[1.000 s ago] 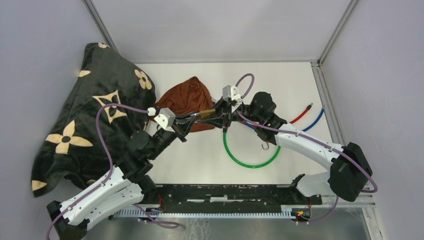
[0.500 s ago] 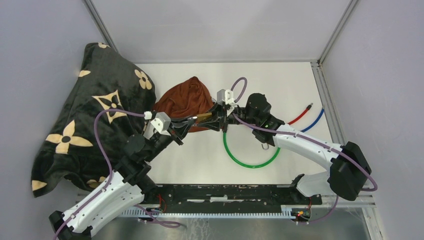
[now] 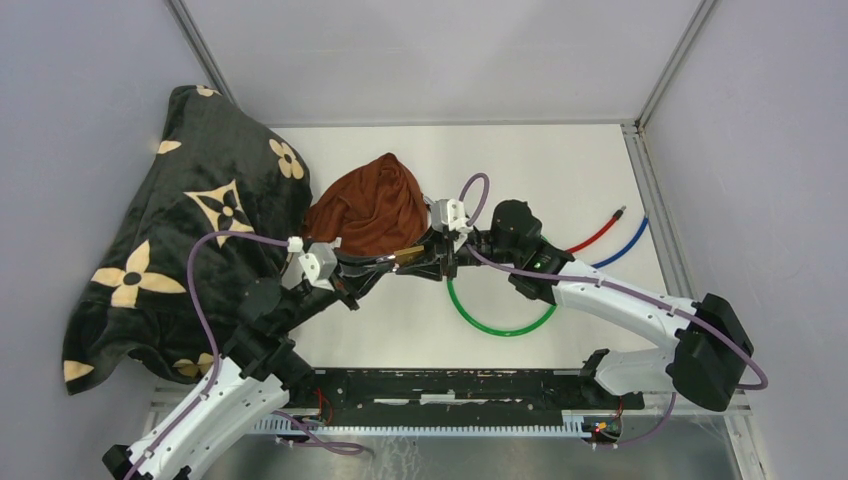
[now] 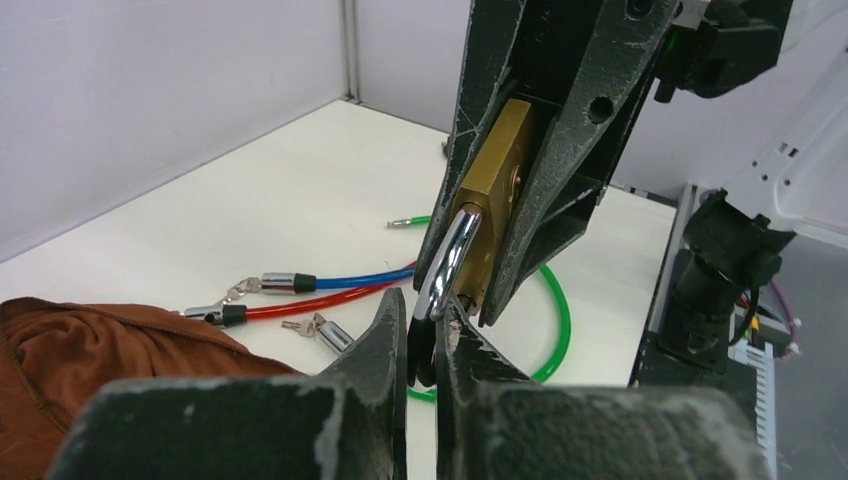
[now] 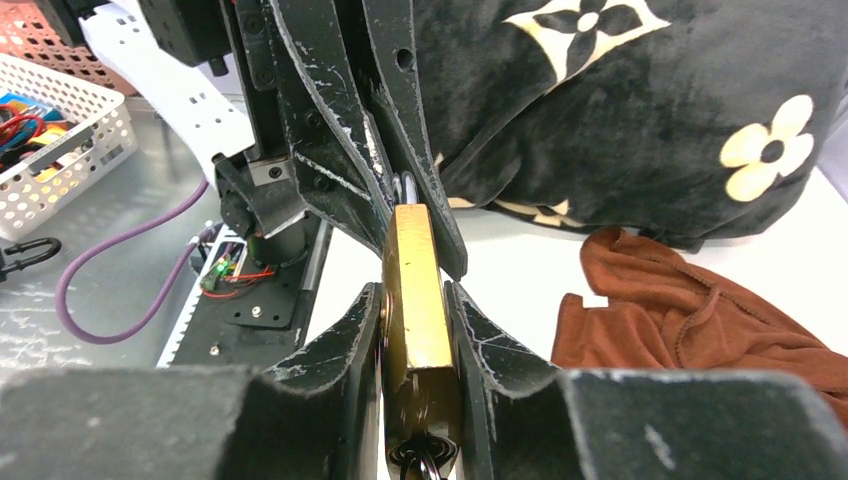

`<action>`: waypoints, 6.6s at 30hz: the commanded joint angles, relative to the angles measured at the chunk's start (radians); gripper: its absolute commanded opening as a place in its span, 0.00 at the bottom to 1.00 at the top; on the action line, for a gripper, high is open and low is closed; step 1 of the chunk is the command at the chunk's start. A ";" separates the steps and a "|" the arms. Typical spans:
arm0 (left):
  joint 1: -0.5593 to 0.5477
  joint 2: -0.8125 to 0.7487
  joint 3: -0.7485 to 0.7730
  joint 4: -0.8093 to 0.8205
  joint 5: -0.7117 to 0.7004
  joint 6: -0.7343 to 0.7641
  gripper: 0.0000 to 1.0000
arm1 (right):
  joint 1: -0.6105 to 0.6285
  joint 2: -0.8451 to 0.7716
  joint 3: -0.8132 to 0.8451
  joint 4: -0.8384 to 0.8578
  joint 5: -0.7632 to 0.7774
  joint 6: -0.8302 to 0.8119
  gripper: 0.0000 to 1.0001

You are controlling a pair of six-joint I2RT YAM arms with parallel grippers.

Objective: Lock with the key
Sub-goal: Lock the lock, then place the key at the center of the board, then place the lock at the center of the board, then pick up the lock from the center of the board.

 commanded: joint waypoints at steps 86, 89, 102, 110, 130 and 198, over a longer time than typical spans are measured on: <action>-0.019 -0.029 0.081 -0.322 0.175 0.279 0.02 | -0.046 -0.167 0.068 -0.646 0.037 -0.336 0.51; -0.018 -0.030 0.079 -0.316 0.180 0.259 0.02 | -0.044 -0.161 0.062 -0.643 0.035 -0.340 0.44; -0.011 -0.024 0.090 -0.272 0.201 0.163 0.02 | -0.041 -0.145 0.043 -0.613 0.053 -0.339 0.13; -0.002 -0.025 0.086 -0.265 0.214 0.151 0.02 | -0.040 -0.157 0.034 -0.633 -0.017 -0.372 0.00; 0.002 0.007 0.092 -0.522 -0.118 0.622 0.02 | -0.118 -0.313 -0.086 -0.653 0.314 -0.329 0.00; 0.439 -0.155 -0.193 -0.095 -0.164 -0.567 0.76 | 0.073 0.247 -0.065 -0.732 0.495 0.089 0.06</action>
